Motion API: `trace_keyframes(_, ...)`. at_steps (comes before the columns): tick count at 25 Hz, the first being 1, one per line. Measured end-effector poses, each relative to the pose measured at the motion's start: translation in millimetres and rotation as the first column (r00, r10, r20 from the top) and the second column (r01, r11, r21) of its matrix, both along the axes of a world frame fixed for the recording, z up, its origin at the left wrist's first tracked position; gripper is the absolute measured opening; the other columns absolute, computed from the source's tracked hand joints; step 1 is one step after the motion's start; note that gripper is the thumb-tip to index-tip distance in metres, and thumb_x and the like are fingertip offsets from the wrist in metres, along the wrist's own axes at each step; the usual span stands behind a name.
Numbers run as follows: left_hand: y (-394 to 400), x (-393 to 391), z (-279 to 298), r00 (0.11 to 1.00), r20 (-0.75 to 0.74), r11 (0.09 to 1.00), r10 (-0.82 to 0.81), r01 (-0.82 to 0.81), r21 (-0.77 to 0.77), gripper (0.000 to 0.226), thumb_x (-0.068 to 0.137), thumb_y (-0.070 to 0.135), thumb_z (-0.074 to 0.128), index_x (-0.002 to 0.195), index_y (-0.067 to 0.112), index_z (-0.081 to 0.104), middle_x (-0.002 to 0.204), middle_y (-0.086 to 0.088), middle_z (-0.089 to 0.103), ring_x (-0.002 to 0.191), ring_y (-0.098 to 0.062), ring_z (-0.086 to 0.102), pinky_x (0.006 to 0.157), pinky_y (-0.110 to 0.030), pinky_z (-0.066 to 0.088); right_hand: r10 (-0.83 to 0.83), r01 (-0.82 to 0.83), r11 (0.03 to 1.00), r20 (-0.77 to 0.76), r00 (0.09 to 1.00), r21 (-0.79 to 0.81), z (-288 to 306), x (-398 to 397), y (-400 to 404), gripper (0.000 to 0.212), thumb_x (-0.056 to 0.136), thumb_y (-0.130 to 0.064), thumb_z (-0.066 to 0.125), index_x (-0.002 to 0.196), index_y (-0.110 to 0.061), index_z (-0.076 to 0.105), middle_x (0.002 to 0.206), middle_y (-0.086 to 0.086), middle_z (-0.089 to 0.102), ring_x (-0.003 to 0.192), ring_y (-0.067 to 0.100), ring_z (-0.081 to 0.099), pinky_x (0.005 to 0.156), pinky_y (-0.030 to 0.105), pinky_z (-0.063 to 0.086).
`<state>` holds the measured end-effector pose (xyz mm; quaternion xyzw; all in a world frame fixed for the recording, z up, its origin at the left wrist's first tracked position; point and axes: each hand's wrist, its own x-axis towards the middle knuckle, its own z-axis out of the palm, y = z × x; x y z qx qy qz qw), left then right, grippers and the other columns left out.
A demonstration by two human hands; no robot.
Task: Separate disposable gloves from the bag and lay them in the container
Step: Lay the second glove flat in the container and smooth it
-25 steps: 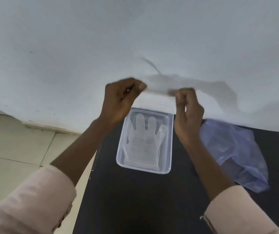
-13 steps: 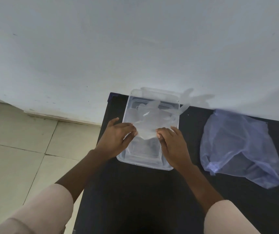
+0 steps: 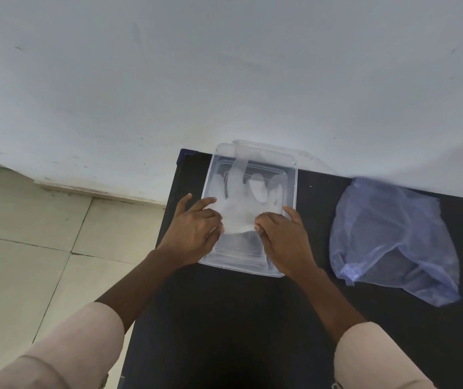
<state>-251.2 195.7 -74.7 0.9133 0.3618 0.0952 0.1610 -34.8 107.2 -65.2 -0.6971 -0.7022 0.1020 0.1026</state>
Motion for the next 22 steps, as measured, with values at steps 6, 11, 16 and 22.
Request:
trace_keyframes(6, 3, 2, 1, 0.993, -0.106, 0.997, -0.054, 0.048, -0.056, 0.031, 0.085, 0.04, 0.053, 0.078, 0.025, 0.079, 0.111, 0.006, 0.074, 0.13, -0.023, 0.05, 0.115, -0.06, 0.02, 0.048, -0.043, 0.997, 0.08, 0.996, -0.065, 6, -1, -1, 0.023, 0.09, -0.032, 0.047, 0.086, -0.024, 0.068, 0.089, -0.006, 0.073, 0.09, 0.014, 0.068, 0.116, 0.039, 0.015)
trace_keyframes(11, 6, 0, 8, 0.968, -0.187, 0.982, -0.166, 0.145, -0.119, 0.051, 0.082, 0.061, 0.039, 0.075, 0.031, 0.08, 0.137, 0.008, 0.06, 0.14, -0.022, 0.035, 0.117, -0.059, 0.009, 0.189, -0.145, 0.944, 0.127, 0.974, -0.296, 17, 2, -1, 0.038, 0.083, -0.054, 0.047, 0.092, -0.029, 0.075, 0.11, -0.011, 0.073, 0.122, 0.013, 0.055, 0.118, 0.048, 0.002)
trace_keyframes(16, 13, 0, 20, 0.919, -0.305, 0.96, -0.249, 0.192, -0.206, 0.066, 0.079, 0.068, 0.022, 0.092, 0.036, 0.079, 0.155, 0.007, 0.039, 0.147, -0.022, 0.017, 0.117, -0.06, 0.0, 0.321, -0.234, 0.864, 0.131, 0.938, -0.446, 28, 6, 1, 0.047, 0.085, -0.062, 0.039, 0.104, -0.032, 0.07, 0.135, -0.014, 0.059, 0.141, 0.016, 0.034, 0.118, 0.053, -0.003)
trace_keyframes(22, 12, 1, 21, 0.88, -0.399, 0.962, -0.259, 0.197, -0.191, 0.082, 0.074, 0.078, 0.007, 0.118, 0.043, 0.067, 0.159, 0.004, 0.03, 0.15, -0.026, 0.008, 0.116, -0.062, -0.005, 0.157, -0.169, 0.922, -0.063, 0.986, -0.349, 43, 0, 17, 0.032, 0.091, -0.032, 0.05, 0.12, -0.024, 0.063, 0.135, -0.001, 0.056, 0.127, 0.02, 0.048, 0.107, 0.038, 0.031)
